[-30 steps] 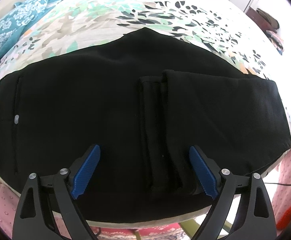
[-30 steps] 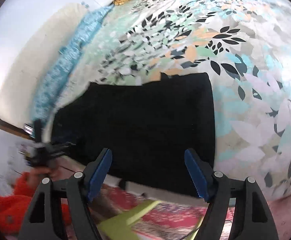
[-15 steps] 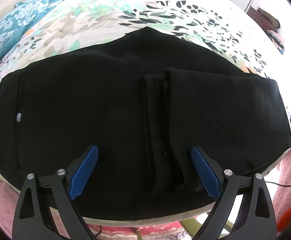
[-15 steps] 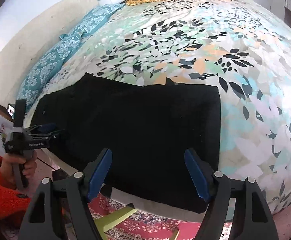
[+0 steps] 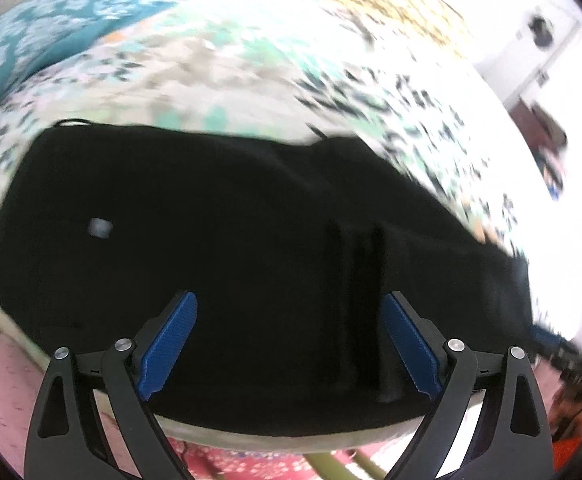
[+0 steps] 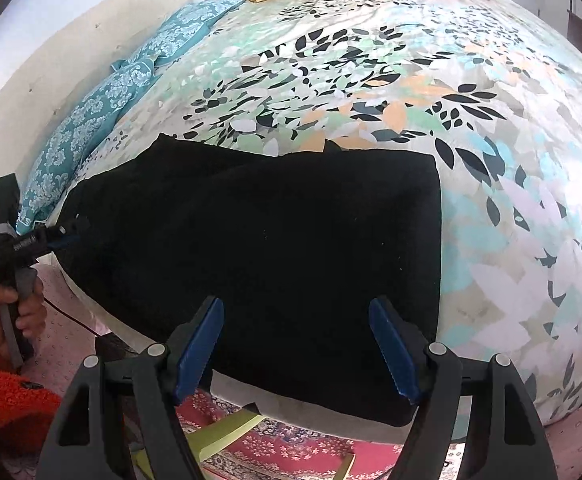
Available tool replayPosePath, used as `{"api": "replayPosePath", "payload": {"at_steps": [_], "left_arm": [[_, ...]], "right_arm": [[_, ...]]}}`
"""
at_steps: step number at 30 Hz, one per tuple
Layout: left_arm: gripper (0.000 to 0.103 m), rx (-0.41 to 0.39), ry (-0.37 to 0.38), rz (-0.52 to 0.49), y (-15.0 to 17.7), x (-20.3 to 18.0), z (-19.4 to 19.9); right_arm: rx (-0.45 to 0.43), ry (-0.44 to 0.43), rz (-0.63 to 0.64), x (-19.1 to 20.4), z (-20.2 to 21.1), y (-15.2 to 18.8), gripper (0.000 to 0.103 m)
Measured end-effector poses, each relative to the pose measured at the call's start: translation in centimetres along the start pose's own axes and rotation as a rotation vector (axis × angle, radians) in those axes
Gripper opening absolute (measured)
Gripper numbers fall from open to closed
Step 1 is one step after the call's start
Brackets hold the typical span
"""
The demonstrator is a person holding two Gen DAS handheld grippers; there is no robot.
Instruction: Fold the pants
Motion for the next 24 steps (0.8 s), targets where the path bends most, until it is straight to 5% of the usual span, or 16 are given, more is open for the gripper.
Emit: {"api": "replayPosePath", "payload": {"at_steps": [6, 12, 21, 24], "left_arm": [[0.095, -0.055, -0.111, 0.133, -5.4, 8.7, 2.0], [0.095, 0.058, -0.236, 0.190, -9.1, 17.9, 0.4], [0.097, 0.167, -0.194, 0.121, -7.6, 16.7, -5.5], [0.103, 0.200, -0.160, 0.200, -6.3, 17.3, -6.7]], "right_arm": [[-0.011, -0.005, -0.037, -0.5, 0.2, -0.2, 0.076], [-0.014, -0.018, -0.077, -0.8, 0.2, -0.2, 0.076], [0.000, -0.024, -0.069, -0.5, 0.0, 0.1, 0.076], [0.003, -0.025, -0.075, -0.6, -0.1, 0.1, 0.076]]}}
Point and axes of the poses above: each gripper's, at about its wrist camera, not at the fingertips, and z roughly against the way its jaws point, x to its left, y to its underside, the point moved 5 cm from there along -z, roughly the way its jaws point, and after that the axes turned 14 degrees about -x, right-handed, at the moved point
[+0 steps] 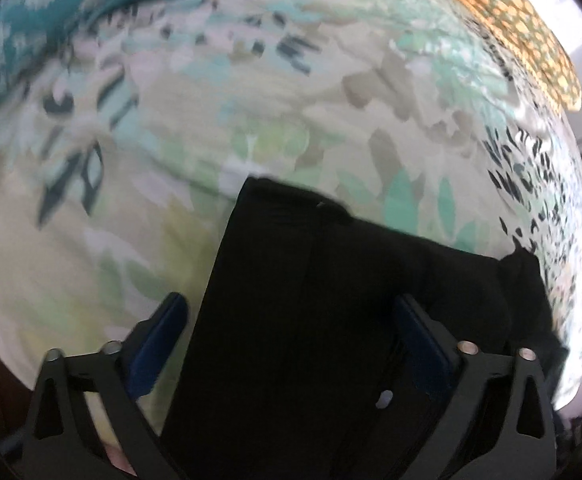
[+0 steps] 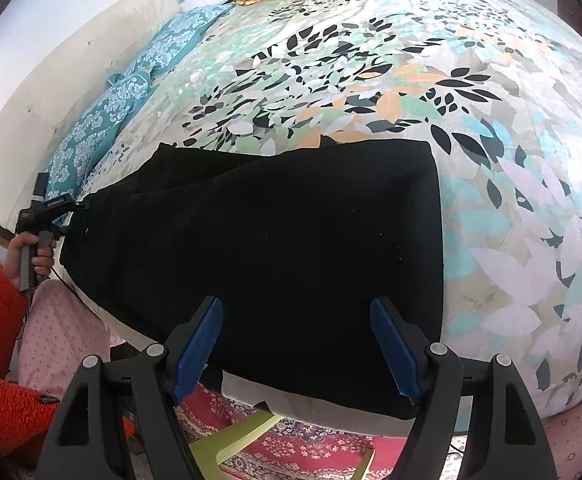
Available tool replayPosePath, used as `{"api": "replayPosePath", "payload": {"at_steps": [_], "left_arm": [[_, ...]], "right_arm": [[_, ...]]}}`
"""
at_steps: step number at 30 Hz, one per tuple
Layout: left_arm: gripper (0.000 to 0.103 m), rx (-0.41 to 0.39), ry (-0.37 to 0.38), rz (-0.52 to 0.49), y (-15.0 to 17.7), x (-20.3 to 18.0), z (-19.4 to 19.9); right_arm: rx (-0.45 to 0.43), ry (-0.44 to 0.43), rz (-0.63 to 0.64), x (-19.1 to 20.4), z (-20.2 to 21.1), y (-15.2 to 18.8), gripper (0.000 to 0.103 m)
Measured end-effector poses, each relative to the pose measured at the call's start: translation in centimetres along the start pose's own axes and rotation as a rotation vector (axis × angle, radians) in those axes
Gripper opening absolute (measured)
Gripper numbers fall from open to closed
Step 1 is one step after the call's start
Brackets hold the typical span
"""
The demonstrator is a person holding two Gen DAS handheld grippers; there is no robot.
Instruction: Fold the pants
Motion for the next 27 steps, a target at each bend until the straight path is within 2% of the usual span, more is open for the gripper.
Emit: {"api": "replayPosePath", "payload": {"at_steps": [2, 3, 5, 6, 7, 8, 10, 12, 14, 17, 19, 21, 24, 27], "left_arm": [[0.103, 0.044, 0.082, 0.101, 0.5, 1.0, -0.9], [0.103, 0.039, 0.107, 0.114, 0.5, 1.3, -0.8], [0.102, 0.049, 0.113, 0.071, 0.8, 1.1, -0.3], [0.097, 0.052, 0.101, 0.027, 1.1, 0.6, -0.1], [0.079, 0.040, 0.103, -0.018, 1.2, 0.1, 0.4], [0.070, 0.038, 0.119, -0.029, 1.3, -0.4, 0.9], [0.041, 0.013, 0.098, -0.026, 1.4, -0.6, 1.9], [0.026, -0.025, 0.102, 0.007, 1.5, -0.8, 3.8], [0.023, -0.056, 0.128, 0.035, 1.6, -1.7, 5.9], [0.021, -0.095, 0.221, 0.056, 1.8, -4.6, 10.0], [0.021, -0.111, 0.305, 0.021, 2.2, -8.2, 12.9], [0.021, -0.118, 0.346, -0.031, 2.8, -11.6, 14.4], [0.021, -0.112, 0.399, -0.118, 4.4, -17.8, 14.8], [0.022, -0.107, 0.389, -0.197, 6.8, -23.4, 13.1]], "right_arm": [[0.000, -0.003, -0.007, -0.1, -0.1, 0.0, 0.076], [0.000, -0.004, -0.010, -0.1, -0.2, 0.0, 0.076], [0.000, -0.006, -0.010, -0.1, -0.3, -0.1, 0.076], [-0.001, -0.007, -0.010, -0.1, -0.3, -0.1, 0.076], [-0.001, -0.009, -0.010, -0.1, -0.3, -0.1, 0.076], [-0.001, -0.010, -0.010, -0.1, -0.3, -0.1, 0.076], [-0.001, -0.013, -0.014, -0.2, -0.4, -0.1, 0.076], [-0.004, -0.016, -0.019, -0.2, -0.4, -0.2, 0.076], [-0.011, -0.017, -0.027, -0.3, -0.3, -0.3, 0.076], [-0.020, -0.021, -0.037, -0.5, -0.2, -0.5, 0.076], [-0.024, -0.025, -0.045, -0.7, -0.3, -0.6, 0.076], [-0.026, -0.029, -0.049, -0.7, -0.4, -0.7, 0.076], [-0.033, -0.034, -0.047, -0.6, -0.4, -0.9, 0.076], [-0.040, -0.040, -0.039, -0.5, -0.2, -0.8, 0.076]]}}
Point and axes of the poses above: each gripper's, at about its wrist camera, not at the fingertips, and z roughly against the way its jaws point, x to its left, y to its underside, the point moved 5 cm from there along -z, roughly the way its jaws point, and after that the axes turned 14 degrees about -x, right-handed, at the moved point
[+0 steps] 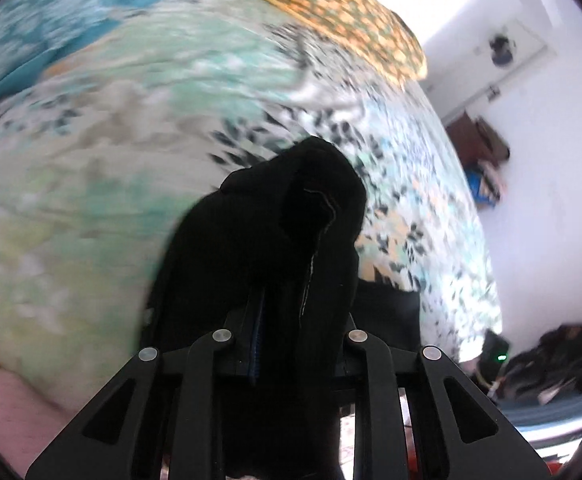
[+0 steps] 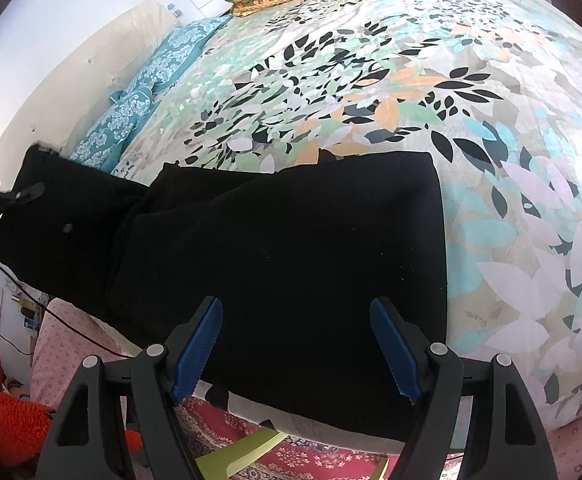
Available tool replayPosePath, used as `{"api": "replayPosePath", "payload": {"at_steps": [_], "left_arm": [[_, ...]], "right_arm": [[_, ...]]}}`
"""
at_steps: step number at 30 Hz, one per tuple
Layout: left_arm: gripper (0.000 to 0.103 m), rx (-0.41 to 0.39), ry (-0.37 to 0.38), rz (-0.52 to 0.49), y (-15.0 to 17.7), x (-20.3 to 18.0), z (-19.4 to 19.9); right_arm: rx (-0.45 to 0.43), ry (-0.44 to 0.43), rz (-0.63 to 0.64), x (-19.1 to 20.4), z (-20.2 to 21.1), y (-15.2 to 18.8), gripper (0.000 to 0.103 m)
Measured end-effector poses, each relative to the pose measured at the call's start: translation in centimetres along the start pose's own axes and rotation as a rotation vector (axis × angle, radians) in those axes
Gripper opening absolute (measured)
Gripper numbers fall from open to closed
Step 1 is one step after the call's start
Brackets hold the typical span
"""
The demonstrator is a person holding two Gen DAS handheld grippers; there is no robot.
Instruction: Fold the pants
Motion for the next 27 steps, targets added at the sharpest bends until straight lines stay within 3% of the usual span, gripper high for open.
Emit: {"api": "replayPosePath", "payload": {"at_steps": [3, 7, 9, 11, 12, 13, 15, 18, 21, 24, 27], "left_arm": [[0.031, 0.043, -0.017, -0.056, 3.8, -3.6, -4.6], [0.033, 0.224, 0.117, -0.059, 9.2, -8.3, -9.8], [0.036, 0.249, 0.180, -0.053, 9.6, -9.3, -9.4], [0.053, 0.201, 0.230, -0.083, 8.4, -9.8, -7.4], [0.067, 0.149, 0.226, -0.108, 7.3, -9.4, -6.1], [0.077, 0.095, 0.209, -0.125, 6.0, -8.7, -5.0], [0.082, -0.011, 0.160, -0.130, 3.7, -6.3, -2.3], [0.082, -0.103, 0.068, -0.062, 1.8, -1.2, 0.0], [0.082, -0.159, -0.094, 0.002, 2.1, 4.9, 0.3], [0.082, -0.176, -0.197, 0.061, 4.1, 9.7, 0.0], [0.080, -0.137, -0.277, 0.112, 6.6, 13.1, -0.6]], "right_arm": [[-0.010, 0.001, 0.008, -0.1, 0.5, 0.1, 0.076], [-0.040, -0.016, -0.013, -0.5, 1.2, -0.2, 0.076], [-0.062, -0.029, -0.019, -0.5, 1.8, -0.4, 0.076], [-0.087, -0.058, -0.031, -0.4, 2.2, -0.7, 0.076], [-0.095, -0.080, -0.039, -0.3, 2.3, -0.8, 0.076], [-0.103, -0.121, -0.053, 0.1, 2.4, -1.0, 0.076], [-0.105, -0.197, -0.055, 1.3, 2.1, -1.2, 0.076], [-0.066, -0.389, 0.043, 6.2, 1.5, -0.7, 0.076], [0.011, -0.498, 0.210, 11.3, 0.4, 0.8, 0.076], [0.061, -0.466, 0.287, 13.0, -1.6, 1.7, 0.076], [0.091, -0.402, 0.267, 12.2, -3.6, 1.6, 0.076]]}}
Point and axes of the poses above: each gripper's, at about its wrist camera, not at the fingertips, and z roughly against the way its jaws point, x to its left, y to its underside, the point moved 5 cm from there along -z, roughly the way its jaws point, and after that the axes turned 14 degrees about -x, right-handed, at the moved point
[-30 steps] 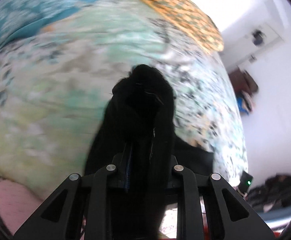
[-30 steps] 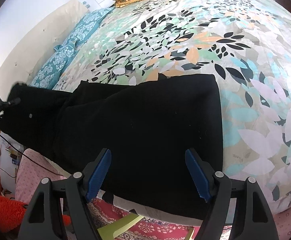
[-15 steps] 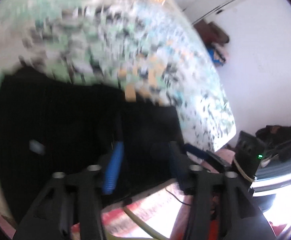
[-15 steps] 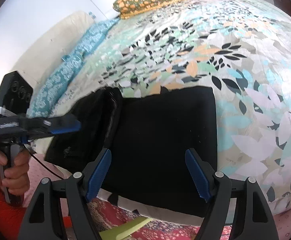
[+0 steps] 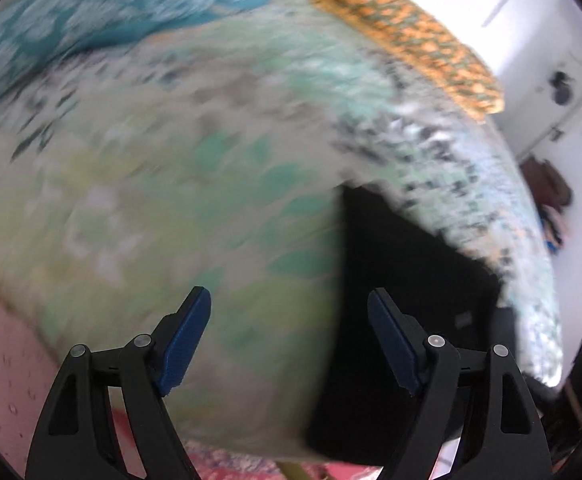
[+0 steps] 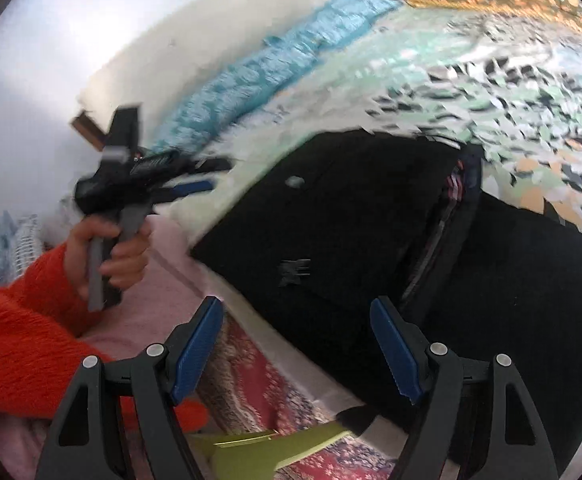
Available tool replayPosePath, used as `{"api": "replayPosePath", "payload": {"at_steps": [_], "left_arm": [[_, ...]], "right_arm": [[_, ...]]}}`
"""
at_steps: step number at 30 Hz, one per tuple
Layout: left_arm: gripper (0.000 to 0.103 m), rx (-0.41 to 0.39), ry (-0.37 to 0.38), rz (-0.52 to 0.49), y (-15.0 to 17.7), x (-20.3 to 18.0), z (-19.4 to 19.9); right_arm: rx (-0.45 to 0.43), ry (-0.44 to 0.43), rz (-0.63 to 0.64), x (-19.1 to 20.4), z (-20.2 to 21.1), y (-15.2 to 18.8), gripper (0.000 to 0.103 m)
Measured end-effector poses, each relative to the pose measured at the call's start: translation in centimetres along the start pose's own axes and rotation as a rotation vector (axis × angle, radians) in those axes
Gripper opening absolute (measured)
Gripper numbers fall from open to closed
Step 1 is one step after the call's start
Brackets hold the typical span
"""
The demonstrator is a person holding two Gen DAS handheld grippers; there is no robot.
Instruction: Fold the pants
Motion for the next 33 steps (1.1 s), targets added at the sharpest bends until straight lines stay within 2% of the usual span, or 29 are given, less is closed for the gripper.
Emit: {"api": "replayPosePath", "payload": {"at_steps": [1, 3, 6, 9, 12, 15, 19, 21, 22, 23, 25, 28, 33], "left_arm": [[0.080, 0.026, -0.014, 0.027, 0.2, 0.7, -0.5], [0.080, 0.022, 0.016, 0.076, -0.1, 1.1, -0.3], [0.080, -0.008, -0.001, 0.034, -0.5, 0.6, -0.4], [0.080, 0.013, -0.001, 0.011, 0.0, 0.1, -0.8], [0.080, 0.024, 0.002, -0.009, 0.4, -0.3, -1.1], [0.080, 0.015, -0.011, -0.043, 0.4, -0.7, -1.0], [0.080, 0.018, -0.017, -0.040, 0.5, -0.5, -1.0], [0.080, 0.024, -0.021, -0.024, 0.6, -0.1, -1.2], [0.080, 0.025, -0.023, -0.017, 0.6, 0.0, -1.3], [0.080, 0.025, -0.026, -0.010, 0.5, 0.2, -1.3], [0.080, 0.020, -0.038, -0.006, 0.5, 0.4, -1.4], [0.080, 0.017, -0.049, 0.002, 0.4, 0.8, -1.4], [0.080, 0.018, -0.055, 0.038, 0.4, 1.6, -1.3]], "right_arm": [[0.010, 0.011, -0.015, -0.5, -0.4, 0.0, 0.076], [0.022, 0.023, -0.025, -1.1, -0.6, 0.1, 0.076], [0.048, -0.015, -0.077, -1.4, -1.0, 0.7, 0.078], [0.061, -0.023, -0.101, -1.6, -0.7, 0.8, 0.078], [0.085, -0.066, -0.182, -2.2, -0.7, 1.2, 0.078], [0.119, -0.038, -0.196, -2.9, -1.1, 1.6, 0.077], [0.083, -0.152, -0.282, -2.7, -0.9, 1.0, 0.078], [0.071, -0.231, -0.370, -3.3, -1.2, 0.6, 0.077], [0.075, -0.243, -0.415, -3.9, -1.6, 0.6, 0.068], [0.093, -0.219, -0.439, -4.7, -2.0, 0.8, 0.050], [0.145, -0.159, -0.486, -6.1, -3.3, 1.8, 0.034], [0.143, -0.174, -0.459, -5.0, -3.7, 1.6, 0.024], [-0.018, -0.300, -0.439, -1.5, 0.6, -2.7, 0.021]]}}
Point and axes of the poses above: each gripper's, at about its wrist camera, not at the fingertips, and z roughly against the way its jaws point, x to its left, y to its underside, the point moved 5 cm from there along -z, roughly the way its jaws point, and after that the axes turned 14 degrees about -x, right-handed, at the moved point
